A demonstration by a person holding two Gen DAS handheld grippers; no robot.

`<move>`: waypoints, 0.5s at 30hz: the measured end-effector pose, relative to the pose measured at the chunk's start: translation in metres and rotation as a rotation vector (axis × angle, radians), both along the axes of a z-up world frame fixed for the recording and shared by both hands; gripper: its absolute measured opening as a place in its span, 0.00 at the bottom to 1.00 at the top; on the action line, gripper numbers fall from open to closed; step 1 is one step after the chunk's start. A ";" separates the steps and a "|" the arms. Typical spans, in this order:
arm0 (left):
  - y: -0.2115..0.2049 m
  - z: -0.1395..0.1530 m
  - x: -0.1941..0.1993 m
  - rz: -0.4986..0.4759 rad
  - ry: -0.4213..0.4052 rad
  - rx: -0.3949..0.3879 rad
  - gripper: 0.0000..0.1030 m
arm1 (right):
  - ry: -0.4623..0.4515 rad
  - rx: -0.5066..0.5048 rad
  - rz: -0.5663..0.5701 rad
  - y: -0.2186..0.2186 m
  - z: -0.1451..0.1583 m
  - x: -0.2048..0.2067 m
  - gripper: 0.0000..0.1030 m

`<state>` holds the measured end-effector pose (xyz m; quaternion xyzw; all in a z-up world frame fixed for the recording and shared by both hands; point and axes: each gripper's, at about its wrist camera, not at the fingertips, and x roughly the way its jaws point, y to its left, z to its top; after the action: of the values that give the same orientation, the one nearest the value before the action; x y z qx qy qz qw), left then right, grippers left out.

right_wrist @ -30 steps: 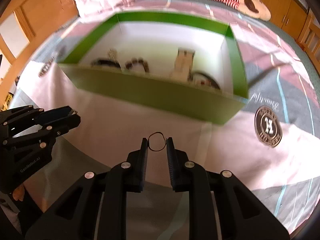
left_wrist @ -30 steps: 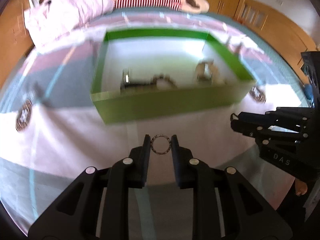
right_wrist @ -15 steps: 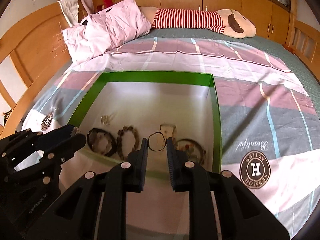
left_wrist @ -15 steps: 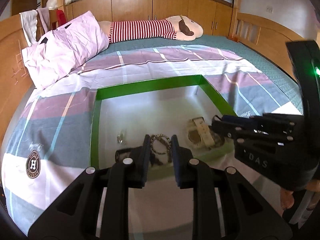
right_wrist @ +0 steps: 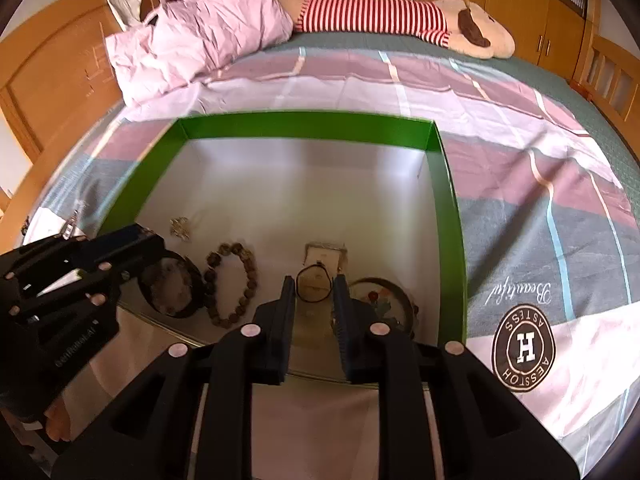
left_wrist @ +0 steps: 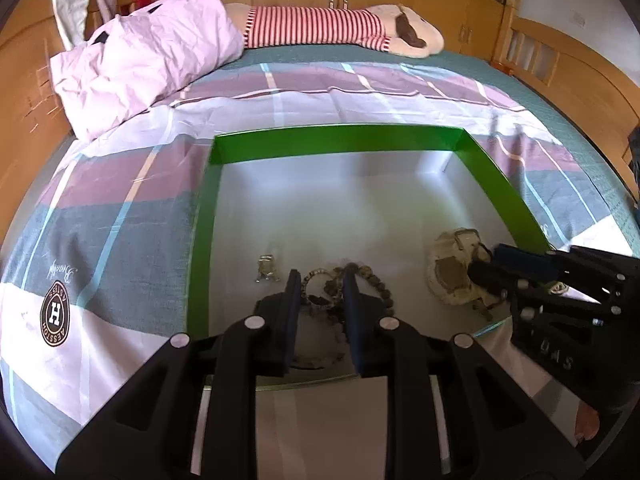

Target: Organize jewelry

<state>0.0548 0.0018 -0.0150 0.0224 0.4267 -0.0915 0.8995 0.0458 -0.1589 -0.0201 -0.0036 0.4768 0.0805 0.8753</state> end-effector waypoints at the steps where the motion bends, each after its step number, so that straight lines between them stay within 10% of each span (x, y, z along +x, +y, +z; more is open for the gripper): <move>1: 0.000 0.001 -0.001 0.006 -0.005 -0.001 0.33 | -0.002 0.011 -0.010 -0.002 0.001 -0.001 0.50; 8: 0.007 0.018 -0.014 0.022 -0.064 -0.039 0.81 | -0.088 0.090 -0.097 -0.022 0.025 -0.017 0.81; 15: 0.009 0.022 -0.020 0.055 -0.075 -0.019 0.92 | -0.122 0.046 -0.159 -0.031 0.033 -0.027 0.98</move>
<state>0.0350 0.0111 0.0069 0.0053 0.3923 -0.0700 0.9172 0.0190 -0.1896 0.0132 0.0493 0.4196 0.0216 0.9061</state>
